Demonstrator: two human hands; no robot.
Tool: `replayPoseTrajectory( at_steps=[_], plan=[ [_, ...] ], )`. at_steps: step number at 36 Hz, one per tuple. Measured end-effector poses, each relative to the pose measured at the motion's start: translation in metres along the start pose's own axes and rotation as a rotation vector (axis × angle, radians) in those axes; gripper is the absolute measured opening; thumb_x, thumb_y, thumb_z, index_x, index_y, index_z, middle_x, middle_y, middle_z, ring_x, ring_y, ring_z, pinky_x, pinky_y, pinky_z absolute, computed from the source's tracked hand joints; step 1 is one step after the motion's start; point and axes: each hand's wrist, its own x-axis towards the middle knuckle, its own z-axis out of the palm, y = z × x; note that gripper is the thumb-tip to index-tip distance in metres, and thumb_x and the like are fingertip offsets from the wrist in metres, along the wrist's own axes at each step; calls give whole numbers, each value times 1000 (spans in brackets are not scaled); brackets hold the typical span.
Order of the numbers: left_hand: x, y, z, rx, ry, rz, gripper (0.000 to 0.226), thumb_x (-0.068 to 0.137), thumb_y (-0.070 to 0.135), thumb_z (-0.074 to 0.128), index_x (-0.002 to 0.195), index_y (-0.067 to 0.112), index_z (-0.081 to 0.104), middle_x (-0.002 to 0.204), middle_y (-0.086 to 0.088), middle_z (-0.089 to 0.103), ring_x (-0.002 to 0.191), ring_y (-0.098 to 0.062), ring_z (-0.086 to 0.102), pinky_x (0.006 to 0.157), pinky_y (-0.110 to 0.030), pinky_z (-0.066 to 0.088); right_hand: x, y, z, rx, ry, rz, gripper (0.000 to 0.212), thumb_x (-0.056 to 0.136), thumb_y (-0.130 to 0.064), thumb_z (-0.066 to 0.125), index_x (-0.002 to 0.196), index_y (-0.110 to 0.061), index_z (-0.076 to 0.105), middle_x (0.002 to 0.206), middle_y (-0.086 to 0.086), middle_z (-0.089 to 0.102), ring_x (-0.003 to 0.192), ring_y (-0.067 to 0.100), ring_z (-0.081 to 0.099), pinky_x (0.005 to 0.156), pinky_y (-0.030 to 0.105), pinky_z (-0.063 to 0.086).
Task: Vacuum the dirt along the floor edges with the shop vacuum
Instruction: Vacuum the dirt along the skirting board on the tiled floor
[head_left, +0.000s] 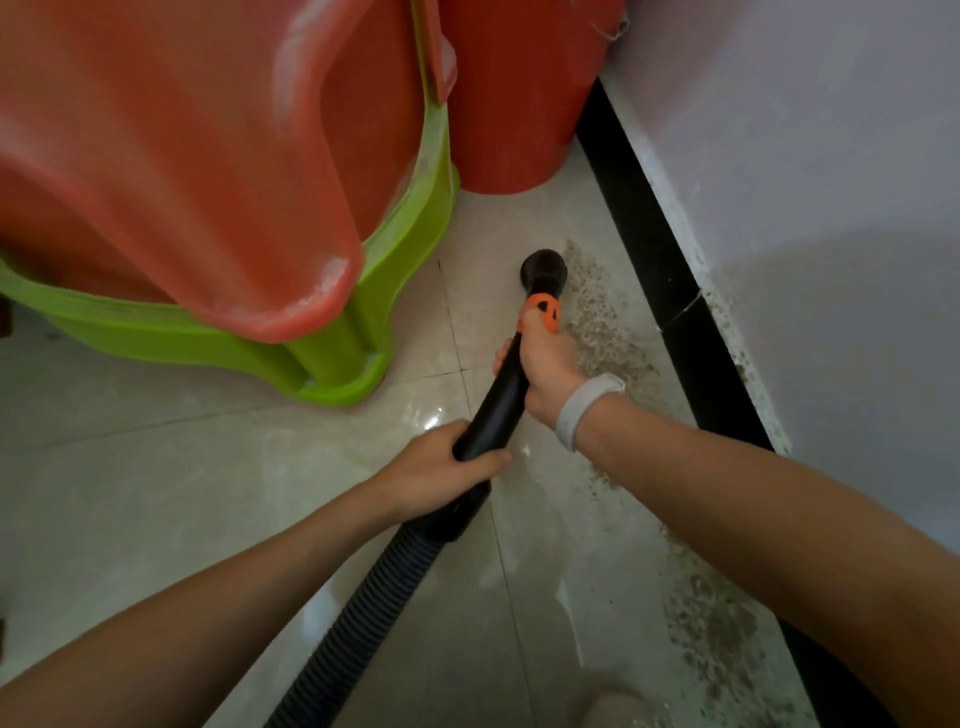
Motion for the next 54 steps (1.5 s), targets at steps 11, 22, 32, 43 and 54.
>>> replayPoseTrajectory(
  at_steps=[11,22,32,43,54],
  plan=[
    [40,27,13,86,247,91,22,90,47,57,82,28,50,76,8,60,72,-13,60,59,-23,44,42,-40,0,-53,-2,-81,26,95,-25,55,78,-8,47,59,8,49,47,19,51,49,30,49],
    [44,14,-1,90,147,183,20,90,46,60,83,27,54,79,2,67,75,-16,66,71,-35,54,32,-36,-4,-14,30,-52,26,97,-28,51,79,-10,47,56,6,48,44,17,50,45,25,47],
    [42,26,21,124,17,208,20,90,47,58,87,28,53,78,10,62,76,-11,62,66,-23,46,24,-38,-41,40,151,-37,26,98,-25,51,78,-9,45,67,9,48,46,18,50,40,22,47],
    [26,10,18,128,-116,229,18,91,44,59,86,27,53,80,7,62,72,-7,61,63,-17,44,4,-14,-53,49,169,-29,21,99,-27,48,97,-7,48,69,8,49,50,18,52,45,26,47],
    [3,-3,23,209,-243,249,17,89,45,60,83,31,51,77,12,57,65,4,55,62,-11,41,-19,16,-74,58,238,9,33,98,-33,50,119,-7,49,83,9,56,57,18,57,48,28,50]
  ],
)
